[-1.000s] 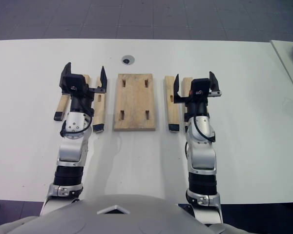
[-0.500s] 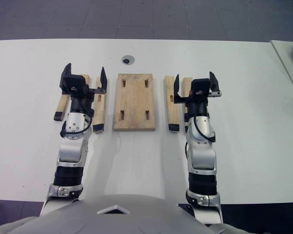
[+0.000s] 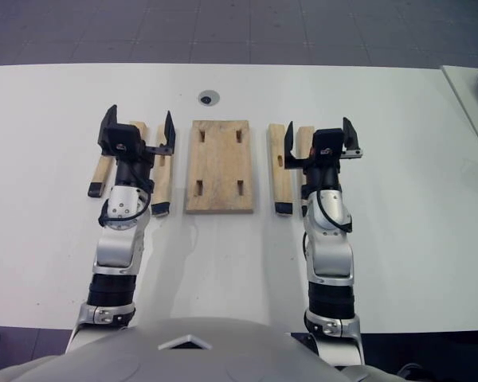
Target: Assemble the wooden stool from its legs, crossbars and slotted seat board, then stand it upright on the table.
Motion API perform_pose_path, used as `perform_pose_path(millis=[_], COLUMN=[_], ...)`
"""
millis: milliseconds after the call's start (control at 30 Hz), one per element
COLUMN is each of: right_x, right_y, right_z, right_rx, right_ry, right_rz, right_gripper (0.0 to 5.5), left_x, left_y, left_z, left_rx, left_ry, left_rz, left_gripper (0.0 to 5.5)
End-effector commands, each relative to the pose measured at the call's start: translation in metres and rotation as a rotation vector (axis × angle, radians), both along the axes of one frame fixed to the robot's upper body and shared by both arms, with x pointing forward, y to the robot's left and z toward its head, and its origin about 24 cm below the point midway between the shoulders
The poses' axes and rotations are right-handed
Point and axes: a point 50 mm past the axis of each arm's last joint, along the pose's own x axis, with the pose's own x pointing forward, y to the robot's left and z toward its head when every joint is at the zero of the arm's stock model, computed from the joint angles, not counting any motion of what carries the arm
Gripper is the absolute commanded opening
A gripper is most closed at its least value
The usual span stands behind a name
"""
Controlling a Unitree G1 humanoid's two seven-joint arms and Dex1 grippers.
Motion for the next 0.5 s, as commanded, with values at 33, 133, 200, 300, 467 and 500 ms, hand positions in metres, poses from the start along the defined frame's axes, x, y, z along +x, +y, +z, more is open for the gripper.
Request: perform_pose_path(millis=[33, 133, 200, 300, 467, 500], right_x=[-0.002, -0.006, -0.012, -0.020, -0.033, -0.036], right_y=[-0.005, -0.023, -0.038, -0.055, -0.066, -0.067], right_z=[-0.005, -0.010, -0.014, -0.024, -0.044, -0.050], right_rx=[-0.002, 0.010, -0.009, 0.023, 0.072, 0.077], right_ry=[0.027, 0.062, 0.092, 0.155, 0.279, 0.310], right_rz=[-0.022, -0.073, -0.093, -0.116, -0.071, -0.057], right_gripper=[5.39, 5.39, 5.39, 5.39, 4.75, 4.67], left_x=[0.000, 0.000, 0.000, -0.001, -0.001, -0.002], left_y=[-0.001, 0.000, 0.000, 0.001, 0.002, 0.002], left_z=[-0.001, -0.001, -0.001, -0.001, -0.002, -0.002], left_rx=[0.008, 0.009, 0.010, 0.011, 0.011, 0.011], left_ry=[0.008, 0.009, 0.009, 0.011, 0.013, 0.014], left_rz=[0.001, 0.000, 0.002, 0.006, 0.008, 0.007], left_gripper=[5.38, 5.38, 5.38, 5.38, 5.40, 5.40])
